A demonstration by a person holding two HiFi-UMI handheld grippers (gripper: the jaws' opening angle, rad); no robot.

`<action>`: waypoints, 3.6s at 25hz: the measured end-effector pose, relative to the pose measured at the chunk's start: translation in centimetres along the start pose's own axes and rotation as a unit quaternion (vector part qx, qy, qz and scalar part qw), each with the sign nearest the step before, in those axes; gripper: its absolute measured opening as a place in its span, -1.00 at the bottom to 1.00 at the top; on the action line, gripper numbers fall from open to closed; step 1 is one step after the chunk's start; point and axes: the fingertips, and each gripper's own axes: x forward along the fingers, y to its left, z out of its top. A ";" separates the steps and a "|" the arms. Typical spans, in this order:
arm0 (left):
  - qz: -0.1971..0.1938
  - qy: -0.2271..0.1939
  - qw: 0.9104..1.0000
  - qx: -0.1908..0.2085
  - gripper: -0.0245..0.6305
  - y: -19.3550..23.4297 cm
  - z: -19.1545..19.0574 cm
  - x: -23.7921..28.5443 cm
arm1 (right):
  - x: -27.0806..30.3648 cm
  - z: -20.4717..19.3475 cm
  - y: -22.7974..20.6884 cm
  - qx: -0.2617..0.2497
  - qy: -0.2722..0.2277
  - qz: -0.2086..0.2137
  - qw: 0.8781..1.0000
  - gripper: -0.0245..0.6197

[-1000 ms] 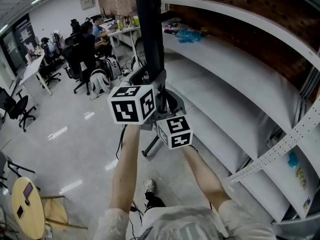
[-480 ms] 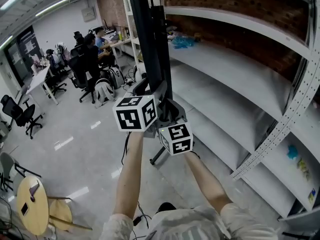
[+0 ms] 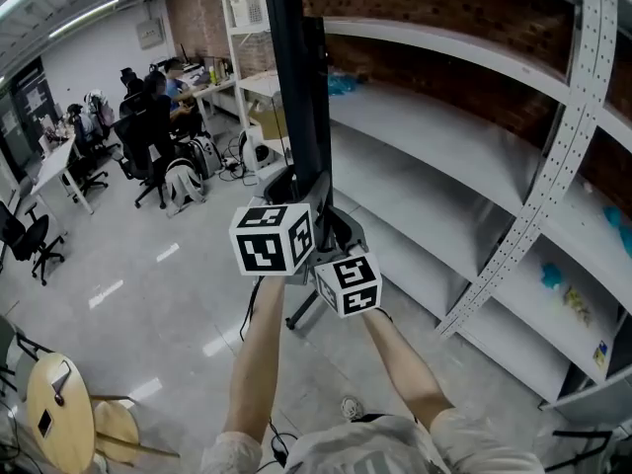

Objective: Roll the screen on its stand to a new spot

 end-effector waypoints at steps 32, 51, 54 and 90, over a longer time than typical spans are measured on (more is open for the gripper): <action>-0.015 -0.012 1.000 -0.007 -0.19 -22.7 -0.3 -16.5 | -27.4 4.6 4.6 -0.007 -0.012 -0.010 1.000 -0.03; -0.020 -0.011 1.000 -0.006 -0.21 -36.3 -0.2 -24.9 | -43.0 7.5 6.1 0.006 -0.028 -0.018 0.999 -0.03; -0.026 -0.015 1.000 -0.008 -0.22 -37.6 -0.3 -26.5 | -44.9 7.8 7.0 0.003 -0.034 -0.023 0.999 -0.03; -0.070 -0.020 0.997 -0.020 -0.30 -50.8 0.8 -53.1 | -68.2 13.4 25.0 -0.009 -0.036 -0.060 0.997 0.00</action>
